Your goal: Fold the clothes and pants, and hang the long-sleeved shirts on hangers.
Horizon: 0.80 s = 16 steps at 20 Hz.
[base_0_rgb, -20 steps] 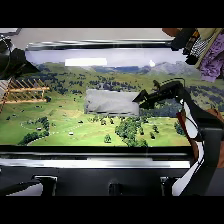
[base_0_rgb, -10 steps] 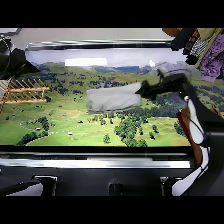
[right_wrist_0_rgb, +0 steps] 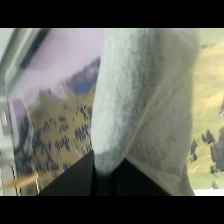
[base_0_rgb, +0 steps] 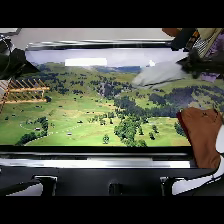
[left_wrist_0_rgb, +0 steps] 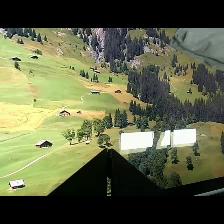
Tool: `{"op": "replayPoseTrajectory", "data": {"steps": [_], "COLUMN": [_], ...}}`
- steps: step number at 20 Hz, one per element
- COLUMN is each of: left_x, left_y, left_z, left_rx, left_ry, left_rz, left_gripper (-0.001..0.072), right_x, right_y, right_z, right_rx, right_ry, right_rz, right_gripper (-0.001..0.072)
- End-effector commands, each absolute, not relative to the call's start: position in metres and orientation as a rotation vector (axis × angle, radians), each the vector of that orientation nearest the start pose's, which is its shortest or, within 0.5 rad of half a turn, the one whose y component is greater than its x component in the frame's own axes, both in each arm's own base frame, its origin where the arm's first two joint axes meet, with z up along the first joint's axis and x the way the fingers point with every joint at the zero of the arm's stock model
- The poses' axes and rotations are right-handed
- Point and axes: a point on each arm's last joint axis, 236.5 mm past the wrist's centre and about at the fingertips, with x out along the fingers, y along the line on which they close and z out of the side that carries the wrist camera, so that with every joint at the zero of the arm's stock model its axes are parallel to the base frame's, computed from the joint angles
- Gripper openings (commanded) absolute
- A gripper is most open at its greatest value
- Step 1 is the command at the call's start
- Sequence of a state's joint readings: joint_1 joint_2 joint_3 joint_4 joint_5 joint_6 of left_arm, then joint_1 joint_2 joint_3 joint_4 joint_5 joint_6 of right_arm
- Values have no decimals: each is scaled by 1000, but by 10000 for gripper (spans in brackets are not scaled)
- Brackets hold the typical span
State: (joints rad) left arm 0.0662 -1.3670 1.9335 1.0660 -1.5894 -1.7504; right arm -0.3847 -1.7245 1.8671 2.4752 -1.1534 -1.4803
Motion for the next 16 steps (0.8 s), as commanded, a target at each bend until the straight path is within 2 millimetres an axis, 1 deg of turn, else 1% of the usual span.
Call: {"op": "replayPoseTrajectory", "data": {"steps": [1,4,8,10,11,13,14,16], "left_x": [408,408,408,408,408,408,408,408], "left_y": [-87,-87,-87,-87,-87,-87,-87,-87], "left_z": [244,244,244,244,244,244,244,244], "left_rx": [-445,-445,-445,-445,-445,-445,-445,-445], "left_ry": [1028,1028,1028,1028,1028,1028,1028,1028], "left_rz": [-315,-314,-315,-314,-314,-314,-314,-314], "left_gripper": [19,20,20,20,20,20,20,19], "right_x": [554,540,512,492,483,467,460,448], "right_y": [-117,-171,-231,-257,-265,-275,-273,-263], "right_z": [186,197,196,191,189,181,176,163], "right_rx": [1052,1085,1157,1190,1195,1162,1160,1189], "right_ry": [655,575,526,521,524,559,593,677], "right_rz": [57,-68,-254,-375,-427,-515,-536,-558], "right_gripper": [39,39,39,39,39,39,39,39]}}
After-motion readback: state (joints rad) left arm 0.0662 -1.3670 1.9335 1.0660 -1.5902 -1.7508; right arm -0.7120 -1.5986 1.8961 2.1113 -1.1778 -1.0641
